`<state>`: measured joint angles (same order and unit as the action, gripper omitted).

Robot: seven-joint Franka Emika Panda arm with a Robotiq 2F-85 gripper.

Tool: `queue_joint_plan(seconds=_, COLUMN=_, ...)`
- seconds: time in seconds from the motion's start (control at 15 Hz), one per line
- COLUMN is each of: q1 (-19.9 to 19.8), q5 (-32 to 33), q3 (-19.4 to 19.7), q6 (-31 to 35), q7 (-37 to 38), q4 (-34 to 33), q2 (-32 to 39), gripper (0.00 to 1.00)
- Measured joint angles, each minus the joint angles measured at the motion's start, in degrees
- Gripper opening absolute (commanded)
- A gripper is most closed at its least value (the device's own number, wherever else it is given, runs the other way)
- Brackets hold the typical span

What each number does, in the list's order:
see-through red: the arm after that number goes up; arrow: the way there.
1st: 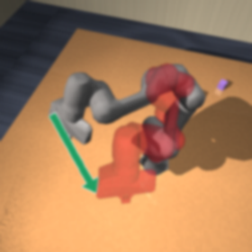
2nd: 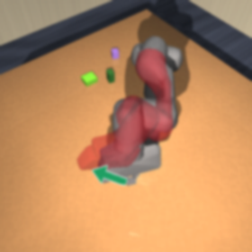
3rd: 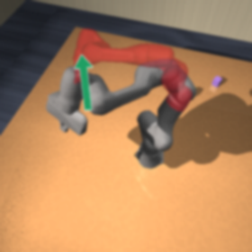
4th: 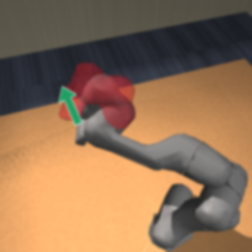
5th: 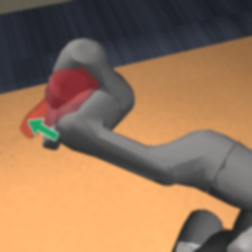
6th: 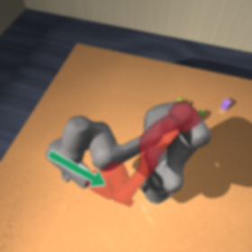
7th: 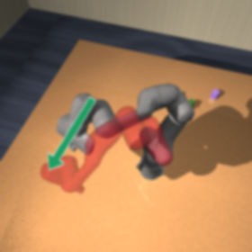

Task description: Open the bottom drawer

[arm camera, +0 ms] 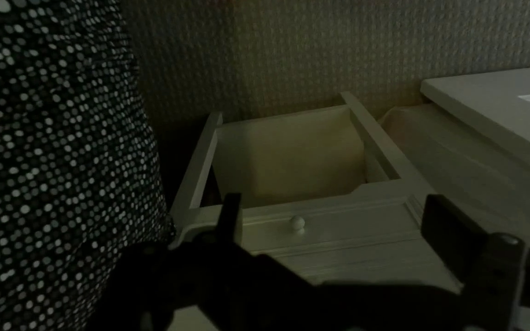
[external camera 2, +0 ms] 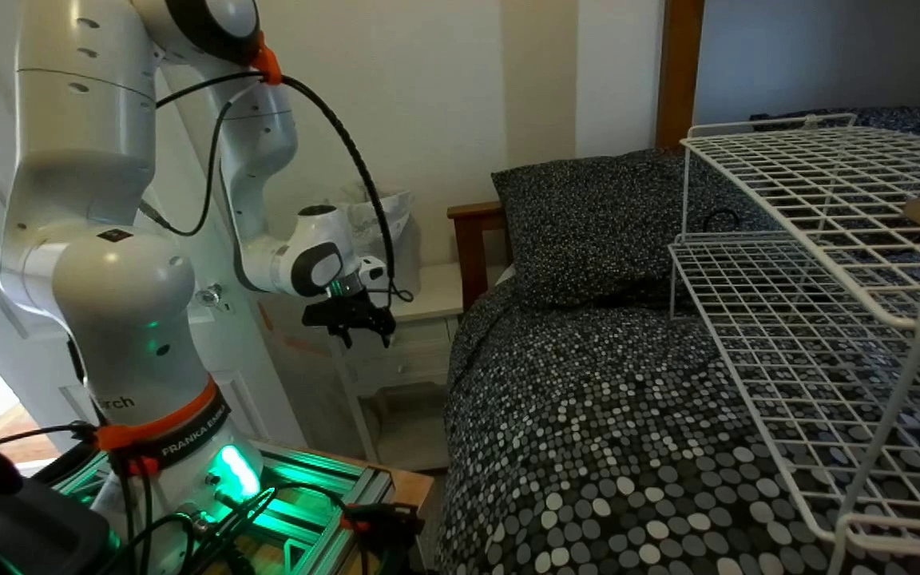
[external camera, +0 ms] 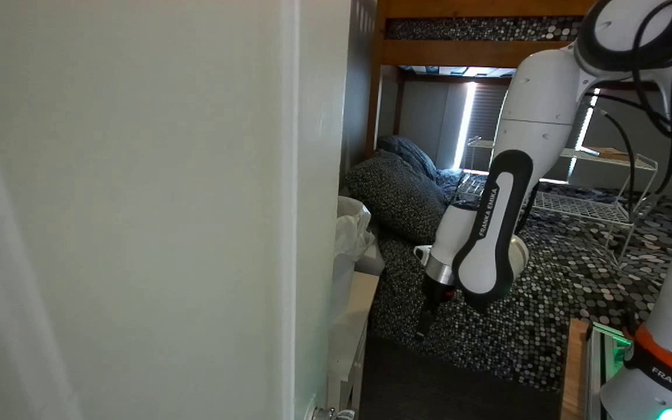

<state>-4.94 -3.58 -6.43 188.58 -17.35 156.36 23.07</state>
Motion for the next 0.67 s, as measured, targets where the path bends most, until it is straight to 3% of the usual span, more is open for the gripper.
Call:
queue_joint_plan(seconds=0.4, q1=0.1, q5=6.0, q3=3.9, q6=8.1, q7=2.5, q4=-6.3, q2=12.8, gripper=1.00)
queue_joint_plan(seconds=0.67, q1=0.2, q5=7.3, q3=4.1, q6=11.9, q7=3.8, q4=-10.9, q2=19.3, gripper=1.00)
